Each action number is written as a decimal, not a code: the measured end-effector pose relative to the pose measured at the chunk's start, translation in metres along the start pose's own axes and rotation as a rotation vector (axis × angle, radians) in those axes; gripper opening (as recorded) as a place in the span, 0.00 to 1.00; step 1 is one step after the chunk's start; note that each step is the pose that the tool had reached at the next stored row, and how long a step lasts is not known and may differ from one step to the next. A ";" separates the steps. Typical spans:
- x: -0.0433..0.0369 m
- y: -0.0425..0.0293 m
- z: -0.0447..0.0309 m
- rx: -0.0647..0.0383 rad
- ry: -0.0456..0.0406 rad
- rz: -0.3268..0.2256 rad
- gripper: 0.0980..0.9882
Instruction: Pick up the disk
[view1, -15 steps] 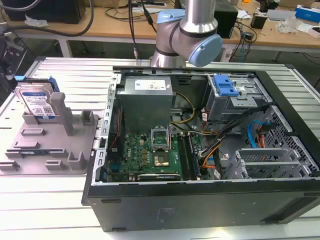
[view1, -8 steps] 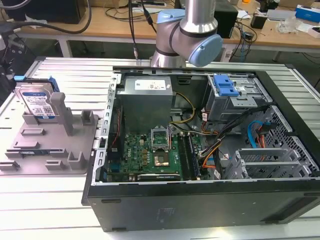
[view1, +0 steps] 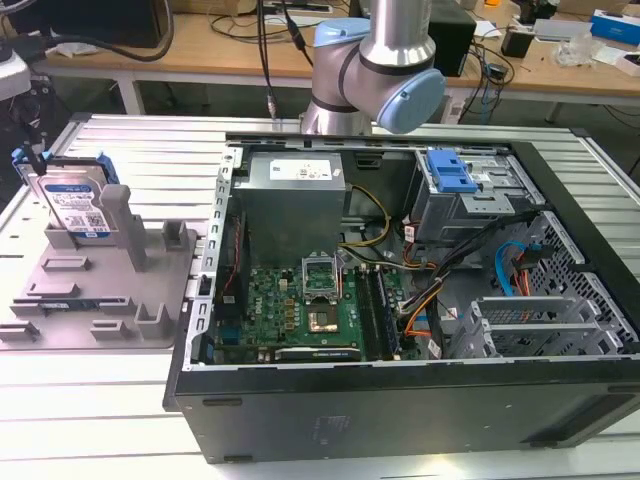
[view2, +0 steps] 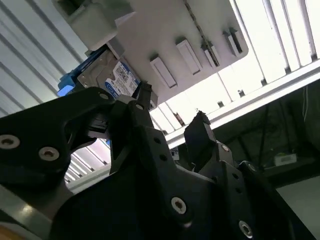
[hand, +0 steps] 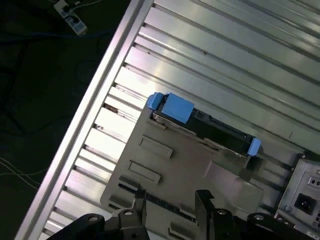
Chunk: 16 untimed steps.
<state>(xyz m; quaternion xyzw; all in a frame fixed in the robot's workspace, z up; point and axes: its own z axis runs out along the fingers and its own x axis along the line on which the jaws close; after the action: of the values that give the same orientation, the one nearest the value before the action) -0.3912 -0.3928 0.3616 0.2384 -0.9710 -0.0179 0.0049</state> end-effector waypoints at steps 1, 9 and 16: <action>0.0000 0.0000 0.0001 0.000 0.0014 -0.037 0.50; 0.0000 -0.0001 0.0002 0.006 0.0100 -0.182 0.50; 0.0000 0.0000 0.0003 0.012 0.0190 -0.344 0.50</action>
<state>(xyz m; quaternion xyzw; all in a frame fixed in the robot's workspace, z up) -0.3912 -0.3928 0.3613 0.4014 -0.9158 -0.0102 0.0094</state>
